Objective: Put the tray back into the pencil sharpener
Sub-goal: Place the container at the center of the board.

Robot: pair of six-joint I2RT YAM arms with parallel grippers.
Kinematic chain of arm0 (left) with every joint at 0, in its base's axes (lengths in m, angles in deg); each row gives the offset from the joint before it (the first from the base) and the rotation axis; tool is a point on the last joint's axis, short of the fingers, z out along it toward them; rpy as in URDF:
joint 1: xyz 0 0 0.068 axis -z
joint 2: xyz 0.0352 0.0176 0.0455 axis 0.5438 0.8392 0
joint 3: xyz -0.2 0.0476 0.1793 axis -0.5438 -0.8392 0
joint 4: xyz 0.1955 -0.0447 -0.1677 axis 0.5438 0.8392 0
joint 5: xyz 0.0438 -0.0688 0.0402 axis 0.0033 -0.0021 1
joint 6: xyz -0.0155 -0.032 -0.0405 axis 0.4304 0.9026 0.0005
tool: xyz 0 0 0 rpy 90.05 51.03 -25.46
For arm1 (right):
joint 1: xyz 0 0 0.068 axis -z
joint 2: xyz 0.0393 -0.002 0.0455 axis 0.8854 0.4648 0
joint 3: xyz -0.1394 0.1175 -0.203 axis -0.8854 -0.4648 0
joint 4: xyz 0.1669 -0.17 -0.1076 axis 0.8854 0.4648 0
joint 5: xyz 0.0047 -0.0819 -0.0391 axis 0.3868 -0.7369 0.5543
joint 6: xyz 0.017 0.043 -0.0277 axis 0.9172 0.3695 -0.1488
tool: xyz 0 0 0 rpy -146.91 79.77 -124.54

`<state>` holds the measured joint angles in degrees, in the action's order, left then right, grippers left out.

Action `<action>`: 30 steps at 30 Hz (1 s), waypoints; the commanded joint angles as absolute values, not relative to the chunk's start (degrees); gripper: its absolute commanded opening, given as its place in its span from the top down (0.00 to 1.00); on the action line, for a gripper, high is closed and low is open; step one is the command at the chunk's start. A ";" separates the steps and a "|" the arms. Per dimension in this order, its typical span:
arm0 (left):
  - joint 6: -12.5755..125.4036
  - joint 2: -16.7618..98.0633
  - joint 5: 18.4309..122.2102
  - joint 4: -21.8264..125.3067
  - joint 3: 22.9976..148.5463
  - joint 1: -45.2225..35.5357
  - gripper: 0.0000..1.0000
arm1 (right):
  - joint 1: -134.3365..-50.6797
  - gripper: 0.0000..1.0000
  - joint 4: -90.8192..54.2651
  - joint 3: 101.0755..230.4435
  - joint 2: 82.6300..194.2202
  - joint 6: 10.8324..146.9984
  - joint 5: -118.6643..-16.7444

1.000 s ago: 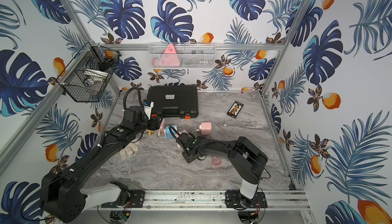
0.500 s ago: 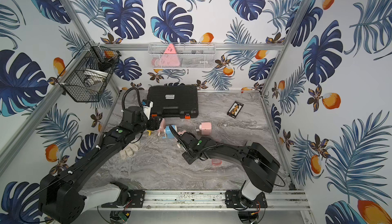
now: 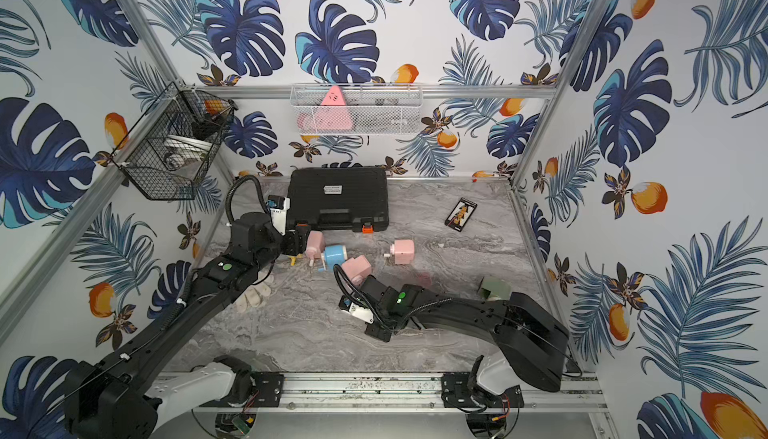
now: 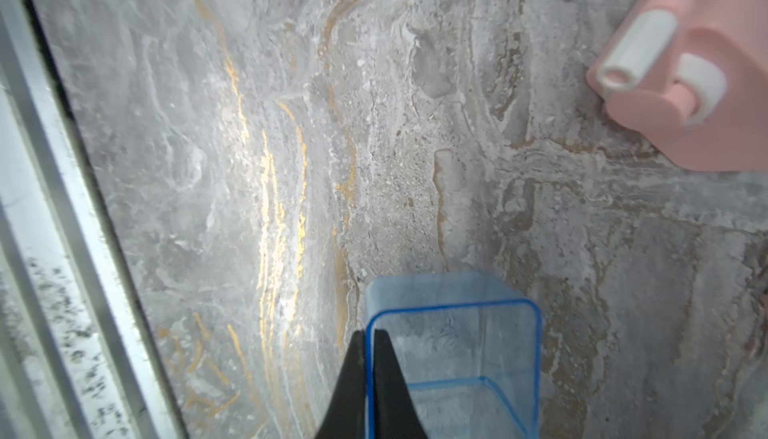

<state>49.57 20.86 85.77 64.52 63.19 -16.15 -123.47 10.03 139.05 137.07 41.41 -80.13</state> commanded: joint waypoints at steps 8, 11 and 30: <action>49.65 20.41 85.71 62.38 63.02 -16.23 0.28 | -123.40 1.00 8.67 139.96 142.93 35.55 -78.99; 49.57 20.42 85.80 62.44 63.08 -16.18 0.28 | -123.31 1.00 9.02 140.18 143.71 35.01 -79.08; 46.76 21.03 83.58 61.36 62.44 -16.18 0.27 | -123.37 0.53 -4.11 134.02 126.74 47.21 -79.43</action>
<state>48.28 20.95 85.16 64.00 62.80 -16.15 -123.32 4.48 136.14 130.64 40.36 -79.26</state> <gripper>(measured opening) 0.726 0.469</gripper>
